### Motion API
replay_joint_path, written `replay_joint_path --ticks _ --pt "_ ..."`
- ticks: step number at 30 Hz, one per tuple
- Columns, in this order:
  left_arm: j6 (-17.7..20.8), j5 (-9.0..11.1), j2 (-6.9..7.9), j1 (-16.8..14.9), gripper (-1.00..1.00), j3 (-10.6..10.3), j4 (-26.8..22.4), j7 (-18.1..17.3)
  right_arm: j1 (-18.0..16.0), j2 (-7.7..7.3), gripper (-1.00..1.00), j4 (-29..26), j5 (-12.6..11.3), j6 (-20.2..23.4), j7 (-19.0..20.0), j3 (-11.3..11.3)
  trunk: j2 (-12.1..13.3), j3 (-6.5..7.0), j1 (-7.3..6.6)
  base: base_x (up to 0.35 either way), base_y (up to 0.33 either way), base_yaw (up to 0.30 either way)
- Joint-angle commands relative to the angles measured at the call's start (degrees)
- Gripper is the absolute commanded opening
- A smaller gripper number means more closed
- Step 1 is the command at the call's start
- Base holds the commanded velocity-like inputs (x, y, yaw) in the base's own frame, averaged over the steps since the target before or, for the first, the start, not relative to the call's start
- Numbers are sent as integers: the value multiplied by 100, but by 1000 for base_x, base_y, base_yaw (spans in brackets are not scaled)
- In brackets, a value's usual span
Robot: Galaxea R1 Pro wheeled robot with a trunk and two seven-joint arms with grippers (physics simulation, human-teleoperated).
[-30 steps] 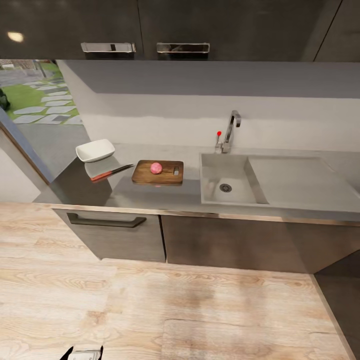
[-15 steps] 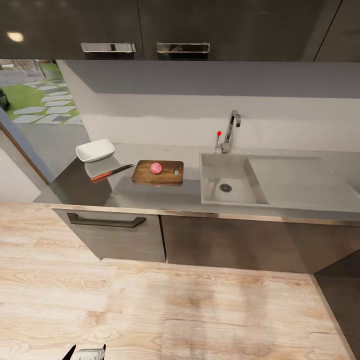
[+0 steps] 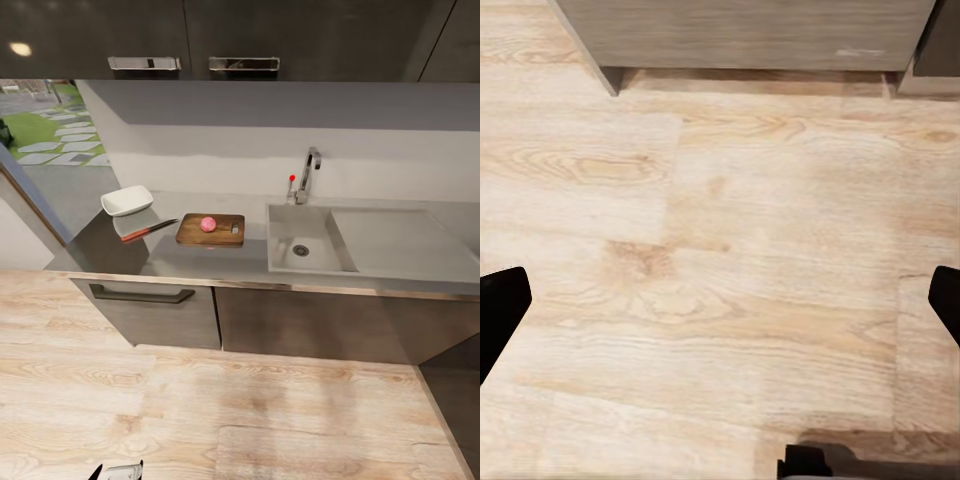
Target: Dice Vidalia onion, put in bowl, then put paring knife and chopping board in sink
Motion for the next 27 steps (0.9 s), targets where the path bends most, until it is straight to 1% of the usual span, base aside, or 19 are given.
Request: replay_joint_path --ticks 1,12,18,21,23,24,25,26,27 --pt "-19 16 -5 -14 100 -49 -11 55 3 -4 100 45 -8 -4 -45 30 -11 -9 4 0 0 0" --pt "-10 44 -19 -14 100 -50 5 56 3 10 100 616 -17 -5 -19 39 -11 -9 4 0 0 0" --pt "-15 45 -19 -14 100 -50 -1 61 3 14 100 685 -17 -4 -9 47 -11 -9 4 0 0 0" --pt "-16 81 -13 -14 100 -50 -2 63 3 15 100 691 -17 -4 -13 48 -11 -9 4 0 0 0" --pt "-17 231 -12 -14 100 -50 -1 61 3 15 100 694 -17 -5 -15 48 -11 -9 4 0 0 0" --pt "-20 424 -11 -14 100 -50 2 56 3 15 100 695 -17 -6 -16 49 -11 -9 4 0 0 0" --pt "-21 493 -11 -14 100 -50 5 53 3 15 100 695 -17 -5 -16 49 -11 -9 4 0 0 0" --pt "-23 620 -11 -14 100 -50 20 46 3 15 100 696 -17 -5 -13 49 -11 -9 4 0 0 0" --pt "-24 792 -11 -14 100 -50 81 26 3 15 100 692 -17 -4 -14 49 -11 -9 4 0 0 0"
